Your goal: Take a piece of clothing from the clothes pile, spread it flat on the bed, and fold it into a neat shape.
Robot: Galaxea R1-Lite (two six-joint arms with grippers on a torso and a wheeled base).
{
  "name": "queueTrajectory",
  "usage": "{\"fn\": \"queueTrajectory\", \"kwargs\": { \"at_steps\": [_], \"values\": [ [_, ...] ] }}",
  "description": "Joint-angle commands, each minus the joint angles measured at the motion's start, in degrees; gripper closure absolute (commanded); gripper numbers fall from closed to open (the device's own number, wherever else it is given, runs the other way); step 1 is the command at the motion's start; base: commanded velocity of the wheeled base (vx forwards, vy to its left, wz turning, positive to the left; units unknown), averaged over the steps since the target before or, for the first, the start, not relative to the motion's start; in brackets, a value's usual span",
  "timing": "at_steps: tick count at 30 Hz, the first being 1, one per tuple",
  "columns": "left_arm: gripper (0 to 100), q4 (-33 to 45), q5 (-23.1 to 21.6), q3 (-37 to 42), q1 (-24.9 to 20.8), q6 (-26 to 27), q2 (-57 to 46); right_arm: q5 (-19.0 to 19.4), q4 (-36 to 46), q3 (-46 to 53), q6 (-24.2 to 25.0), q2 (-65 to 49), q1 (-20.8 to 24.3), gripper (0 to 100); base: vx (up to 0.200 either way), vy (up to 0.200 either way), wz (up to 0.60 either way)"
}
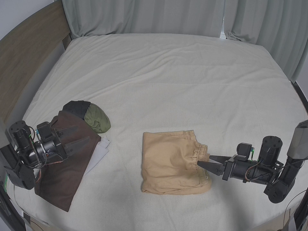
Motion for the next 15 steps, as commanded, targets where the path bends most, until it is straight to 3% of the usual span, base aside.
{"fn": "queueTrajectory", "kwargs": {
  "at_steps": [1, 5, 15],
  "values": [
    [0, -0.02, -1.27, 1.00, 3.96, 1.70, -0.62, -0.08, 0.08, -0.07, 0.01, 0.34, 0.40, 0, 0.000, 0.000, 0.00],
    [0, -0.10, -1.01, 2.67, 4.40, 3.10, -0.45, -0.08, 0.08, 0.02, 0.01, 0.60, 0.31, 0, 0.000, 0.000, 0.00],
    [0, -0.02, 0.22, 5.48, 6.07, 13.65, 1.66, -0.08, 0.08, 0.11, -0.08, 1.83, 0.14, 0, 0.000, 0.000, 0.00]
  ]
}}
